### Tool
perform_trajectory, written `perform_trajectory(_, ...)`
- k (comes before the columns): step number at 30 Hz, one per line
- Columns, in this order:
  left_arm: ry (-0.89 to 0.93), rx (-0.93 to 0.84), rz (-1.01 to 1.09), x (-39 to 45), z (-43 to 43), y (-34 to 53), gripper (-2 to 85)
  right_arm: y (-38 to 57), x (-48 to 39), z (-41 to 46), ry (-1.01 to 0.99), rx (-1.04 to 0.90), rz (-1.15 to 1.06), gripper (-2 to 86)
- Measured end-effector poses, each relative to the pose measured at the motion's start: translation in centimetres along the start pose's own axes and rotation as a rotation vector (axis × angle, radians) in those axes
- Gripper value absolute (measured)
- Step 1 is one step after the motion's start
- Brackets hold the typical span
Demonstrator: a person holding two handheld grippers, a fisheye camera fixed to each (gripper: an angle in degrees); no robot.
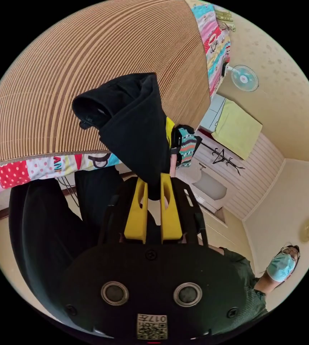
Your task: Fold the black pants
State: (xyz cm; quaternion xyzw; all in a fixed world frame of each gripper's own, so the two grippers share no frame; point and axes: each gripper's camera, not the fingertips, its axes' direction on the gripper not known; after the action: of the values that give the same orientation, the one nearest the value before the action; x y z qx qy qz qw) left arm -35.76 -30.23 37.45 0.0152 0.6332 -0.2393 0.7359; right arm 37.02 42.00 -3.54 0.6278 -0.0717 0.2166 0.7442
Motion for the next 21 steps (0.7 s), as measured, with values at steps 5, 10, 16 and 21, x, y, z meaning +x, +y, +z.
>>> perform_trajectory(5,0.086,0.253,0.091,1.5,-11.9,8.5,5.8,-3.3,-10.9,15.6,0.015,-0.283,-0.254,7.2)
perform_trajectory(10,0.127,0.65,0.192,1.8,-25.9,21.8,6.0,-2.4,-20.9,35.1,-0.054,-0.581,-0.471,7.3)
perform_trajectory(16,0.036,1.012,0.141,-2.6,-36.6,31.6,7.5,0.8,-21.9,56.6,-0.067,-0.789,-0.453,10.4)
perform_trajectory(21,-0.142,1.061,-0.198,-16.0,-35.6,33.0,10.4,2.3,-9.5,60.3,0.358,-0.98,-0.135,11.3)
